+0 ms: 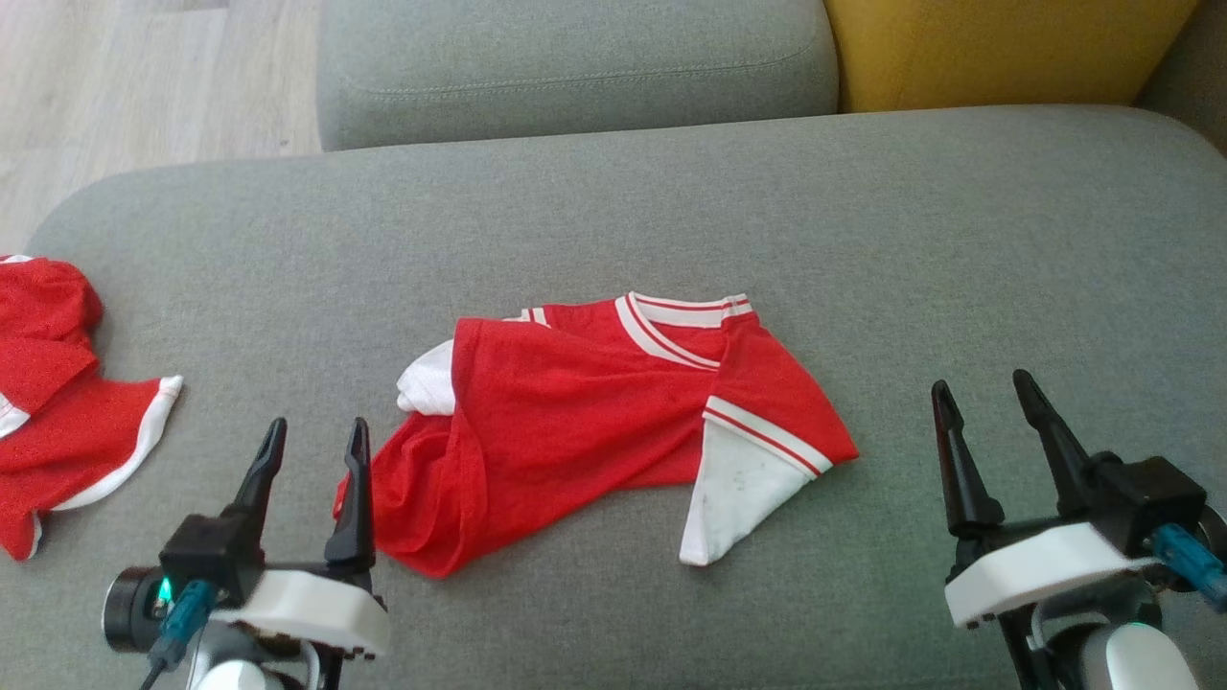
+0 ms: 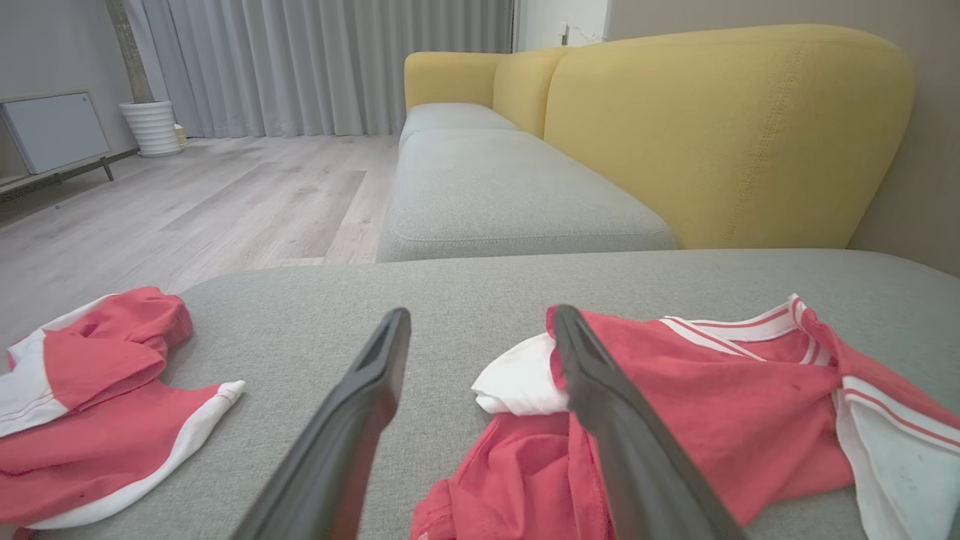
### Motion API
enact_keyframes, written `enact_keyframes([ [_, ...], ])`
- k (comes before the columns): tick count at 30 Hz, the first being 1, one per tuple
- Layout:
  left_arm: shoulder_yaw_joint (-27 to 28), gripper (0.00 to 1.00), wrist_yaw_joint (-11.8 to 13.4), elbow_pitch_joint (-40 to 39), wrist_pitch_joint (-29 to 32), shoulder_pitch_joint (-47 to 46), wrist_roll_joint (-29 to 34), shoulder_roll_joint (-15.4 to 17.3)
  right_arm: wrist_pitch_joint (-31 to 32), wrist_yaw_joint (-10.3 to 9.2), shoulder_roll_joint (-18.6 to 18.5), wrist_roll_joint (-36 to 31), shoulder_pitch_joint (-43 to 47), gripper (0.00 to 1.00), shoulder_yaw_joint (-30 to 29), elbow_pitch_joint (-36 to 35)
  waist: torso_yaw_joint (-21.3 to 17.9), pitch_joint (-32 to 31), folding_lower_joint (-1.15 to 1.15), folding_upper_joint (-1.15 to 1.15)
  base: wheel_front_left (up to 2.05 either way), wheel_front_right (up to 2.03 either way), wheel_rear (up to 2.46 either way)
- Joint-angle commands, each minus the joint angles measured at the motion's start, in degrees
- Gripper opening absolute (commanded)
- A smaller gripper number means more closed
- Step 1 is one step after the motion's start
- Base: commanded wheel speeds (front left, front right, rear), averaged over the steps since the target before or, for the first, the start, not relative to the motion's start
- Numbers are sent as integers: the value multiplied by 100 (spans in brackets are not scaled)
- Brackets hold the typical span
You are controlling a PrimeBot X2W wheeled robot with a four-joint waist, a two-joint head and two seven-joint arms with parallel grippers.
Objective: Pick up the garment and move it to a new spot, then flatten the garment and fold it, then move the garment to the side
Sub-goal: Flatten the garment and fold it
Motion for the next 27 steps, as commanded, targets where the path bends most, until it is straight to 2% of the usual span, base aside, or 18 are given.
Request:
enact_keyframes([
  [1, 199, 100, 41, -163, -74, -239, -26, 122, 1, 43, -28, -18, -91, 100, 133, -228, -2, 4, 0, 0, 0, 0, 0],
  [17, 163, 100, 70, -149, -93, -327, -13, 110, 72, 43, -28, -11, -122, 100, 254, -159, 19, 108, 0, 0, 0, 0, 0],
  [21, 137, 100, 63, -164, -97, -405, 3, 100, 240, 43, -28, -141, -130, 100, 651, 33, 61, 212, 0, 0, 0, 0, 0],
  [27, 74, 100, -1, -138, -105, -626, 33, 40, 470, 43, -38, -138, -118, 100, 1623, 740, 223, 440, 0, 0, 0, 0, 0],
])
